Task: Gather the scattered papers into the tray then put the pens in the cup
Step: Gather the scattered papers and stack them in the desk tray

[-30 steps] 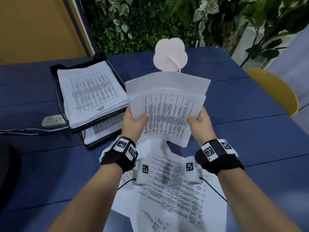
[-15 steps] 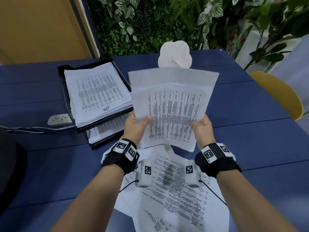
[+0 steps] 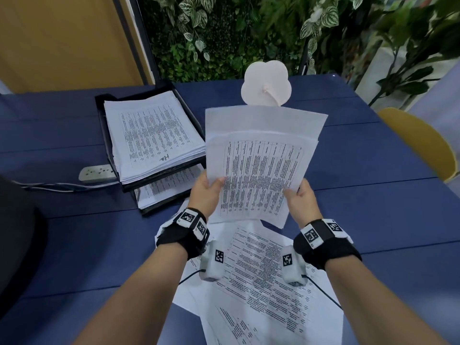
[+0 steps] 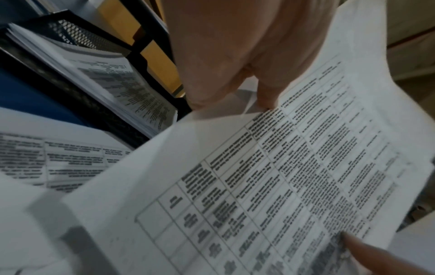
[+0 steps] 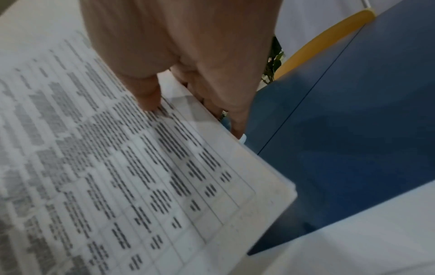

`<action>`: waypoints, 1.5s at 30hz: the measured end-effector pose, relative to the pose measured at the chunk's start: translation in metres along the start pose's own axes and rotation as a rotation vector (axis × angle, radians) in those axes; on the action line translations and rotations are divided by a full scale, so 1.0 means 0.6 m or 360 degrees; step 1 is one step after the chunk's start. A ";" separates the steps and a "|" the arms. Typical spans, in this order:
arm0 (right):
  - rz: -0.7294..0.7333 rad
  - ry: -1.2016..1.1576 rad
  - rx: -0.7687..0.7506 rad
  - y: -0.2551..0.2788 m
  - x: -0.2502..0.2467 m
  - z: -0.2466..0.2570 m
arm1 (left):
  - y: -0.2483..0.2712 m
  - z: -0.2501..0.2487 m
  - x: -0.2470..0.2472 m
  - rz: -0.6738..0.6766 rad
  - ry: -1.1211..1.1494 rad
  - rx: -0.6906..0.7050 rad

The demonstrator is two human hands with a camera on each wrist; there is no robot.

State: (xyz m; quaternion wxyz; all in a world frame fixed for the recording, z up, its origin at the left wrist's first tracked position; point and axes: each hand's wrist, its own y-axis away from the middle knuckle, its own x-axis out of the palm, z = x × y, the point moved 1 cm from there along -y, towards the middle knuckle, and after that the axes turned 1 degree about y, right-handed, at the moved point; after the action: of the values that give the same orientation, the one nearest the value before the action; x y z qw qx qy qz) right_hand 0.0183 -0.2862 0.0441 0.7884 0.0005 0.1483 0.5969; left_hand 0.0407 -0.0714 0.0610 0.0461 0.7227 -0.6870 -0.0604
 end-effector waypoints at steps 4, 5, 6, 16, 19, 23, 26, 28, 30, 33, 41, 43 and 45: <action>0.0006 -0.0091 0.0060 0.000 -0.002 -0.012 | -0.003 -0.001 -0.013 -0.0042 0.0043 -0.0029; 0.0026 -0.0057 0.0099 -0.002 -0.001 -0.019 | -0.002 0.001 -0.018 -0.0062 0.0054 -0.0041; 0.0052 -0.0001 0.0144 -0.002 0.001 -0.027 | 0.001 0.006 -0.024 -0.0096 0.0063 -0.0058; 0.0422 0.0634 0.0384 0.037 0.037 -0.103 | 0.056 0.168 -0.092 -0.0334 -0.0216 -0.0507; 0.0489 0.0674 0.0395 0.046 0.053 -0.101 | 0.060 0.188 -0.113 -0.0372 -0.0269 -0.0591; 0.0510 0.0623 0.0387 0.052 0.080 -0.093 | 0.057 0.193 -0.148 -0.0468 -0.0277 -0.0703; 0.0644 0.0617 0.0467 0.053 0.104 -0.089 | 0.048 0.201 -0.180 -0.0509 -0.0209 -0.0771; 0.0795 0.0592 0.0650 0.059 0.123 -0.083 | 0.036 0.213 -0.204 -0.0566 -0.0147 -0.0786; 0.0877 0.0599 0.0762 0.061 0.141 -0.083 | 0.030 0.212 -0.223 -0.0608 -0.0100 -0.0788; 0.0801 0.0610 0.0719 0.056 0.164 -0.078 | 0.029 0.199 -0.241 -0.0649 -0.0038 -0.0784; 0.0676 0.0462 0.0699 0.013 0.212 -0.076 | 0.022 0.189 -0.277 -0.0520 0.0086 -0.0767; 0.0630 0.0416 0.0704 -0.003 0.232 -0.065 | 0.018 0.183 -0.286 -0.0430 0.0058 -0.0814; 0.0607 0.0289 0.0775 -0.020 0.256 -0.053 | 0.016 0.173 -0.294 -0.0286 0.0016 -0.0883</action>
State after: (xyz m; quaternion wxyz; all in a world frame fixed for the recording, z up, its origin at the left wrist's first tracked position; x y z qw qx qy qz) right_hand 0.0598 -0.1509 -0.0246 0.6227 0.1637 0.3537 0.6785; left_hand 0.0070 0.1060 -0.0360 0.2400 0.7408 -0.5771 -0.2462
